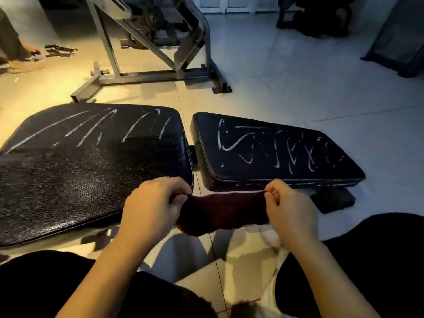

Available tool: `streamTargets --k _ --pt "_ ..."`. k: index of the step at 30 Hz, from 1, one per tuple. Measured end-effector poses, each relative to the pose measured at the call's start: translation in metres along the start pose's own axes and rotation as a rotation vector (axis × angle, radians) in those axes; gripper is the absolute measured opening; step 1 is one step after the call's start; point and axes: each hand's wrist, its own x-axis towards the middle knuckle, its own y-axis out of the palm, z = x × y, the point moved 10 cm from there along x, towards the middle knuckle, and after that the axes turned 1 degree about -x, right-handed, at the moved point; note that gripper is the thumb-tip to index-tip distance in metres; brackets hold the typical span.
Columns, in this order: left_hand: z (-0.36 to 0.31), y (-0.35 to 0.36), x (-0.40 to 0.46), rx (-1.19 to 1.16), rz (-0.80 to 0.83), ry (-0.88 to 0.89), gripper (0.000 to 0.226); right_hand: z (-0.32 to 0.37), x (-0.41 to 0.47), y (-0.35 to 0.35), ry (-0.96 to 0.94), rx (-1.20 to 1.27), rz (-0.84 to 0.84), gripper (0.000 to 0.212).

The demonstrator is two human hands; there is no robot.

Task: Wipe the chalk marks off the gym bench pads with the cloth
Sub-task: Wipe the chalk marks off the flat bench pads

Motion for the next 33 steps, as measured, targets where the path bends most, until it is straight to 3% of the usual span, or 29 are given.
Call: streamTargets --k 3,6,8,10,13,18,25,33 --pt "-0.012 0.009 0.006 0.141 -0.004 0.017 0.009 0.008 0.030 -0.019 -0.010 0.088 -0.122 0.013" --pt "0.003 0.021 0.013 0.178 0.022 0.038 0.018 0.054 0.067 -0.031 -0.196 0.238 -0.303 0.014" --pt "0.020 0.026 0.014 0.224 0.014 0.058 0.021 0.086 0.087 0.003 -0.246 0.359 -0.172 0.021" --pt "0.029 0.018 0.015 0.279 -0.051 0.077 0.006 0.108 0.092 0.056 -0.225 0.400 0.060 0.051" --pt "0.039 0.006 0.017 0.307 -0.146 0.061 0.027 0.114 0.083 0.108 -0.265 0.037 0.146 0.073" --pt "0.050 0.024 0.026 0.300 -0.107 0.037 0.047 0.113 0.083 0.116 -0.305 -0.041 0.199 0.058" --pt "0.029 0.037 0.047 0.297 -0.129 0.073 0.049 0.125 0.101 0.124 -0.321 -0.017 0.303 0.055" --pt "0.038 0.066 0.062 0.545 -0.098 0.041 0.060 0.103 0.120 0.129 -0.318 0.070 0.333 0.058"
